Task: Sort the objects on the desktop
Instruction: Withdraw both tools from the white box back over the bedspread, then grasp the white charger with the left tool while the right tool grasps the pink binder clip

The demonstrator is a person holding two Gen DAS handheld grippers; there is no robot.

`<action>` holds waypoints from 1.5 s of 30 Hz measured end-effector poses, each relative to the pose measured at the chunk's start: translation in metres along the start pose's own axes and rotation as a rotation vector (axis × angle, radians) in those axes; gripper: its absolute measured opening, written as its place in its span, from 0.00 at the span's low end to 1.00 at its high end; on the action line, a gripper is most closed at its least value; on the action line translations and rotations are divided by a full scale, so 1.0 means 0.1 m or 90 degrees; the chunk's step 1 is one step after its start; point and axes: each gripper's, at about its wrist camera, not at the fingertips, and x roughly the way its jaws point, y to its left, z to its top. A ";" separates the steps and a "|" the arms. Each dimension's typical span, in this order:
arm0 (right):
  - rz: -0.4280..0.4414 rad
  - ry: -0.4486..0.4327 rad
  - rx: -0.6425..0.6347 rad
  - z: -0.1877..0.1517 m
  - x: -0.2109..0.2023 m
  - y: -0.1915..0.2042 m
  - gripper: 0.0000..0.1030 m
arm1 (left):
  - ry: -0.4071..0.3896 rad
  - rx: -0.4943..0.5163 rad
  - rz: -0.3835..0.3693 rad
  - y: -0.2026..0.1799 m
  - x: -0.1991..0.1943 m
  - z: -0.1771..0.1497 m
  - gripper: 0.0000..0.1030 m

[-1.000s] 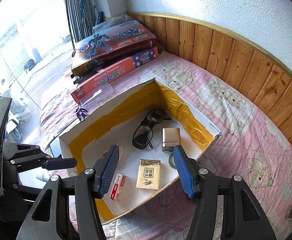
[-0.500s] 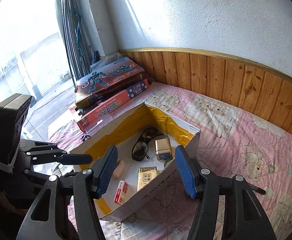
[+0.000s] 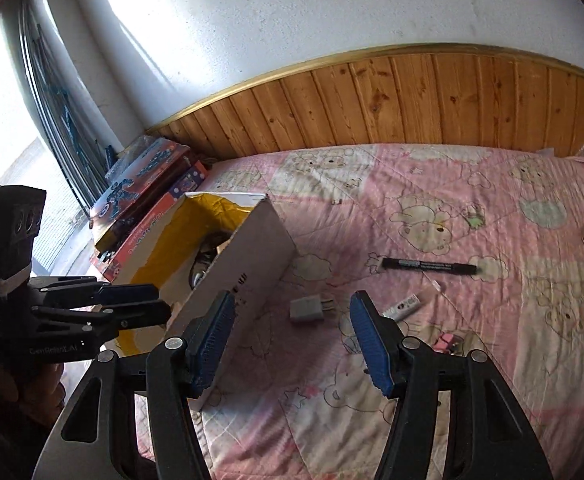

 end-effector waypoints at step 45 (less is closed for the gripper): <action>-0.115 0.146 -0.055 -0.31 0.88 -1.37 0.65 | 0.217 -0.143 0.055 0.16 1.66 0.43 0.49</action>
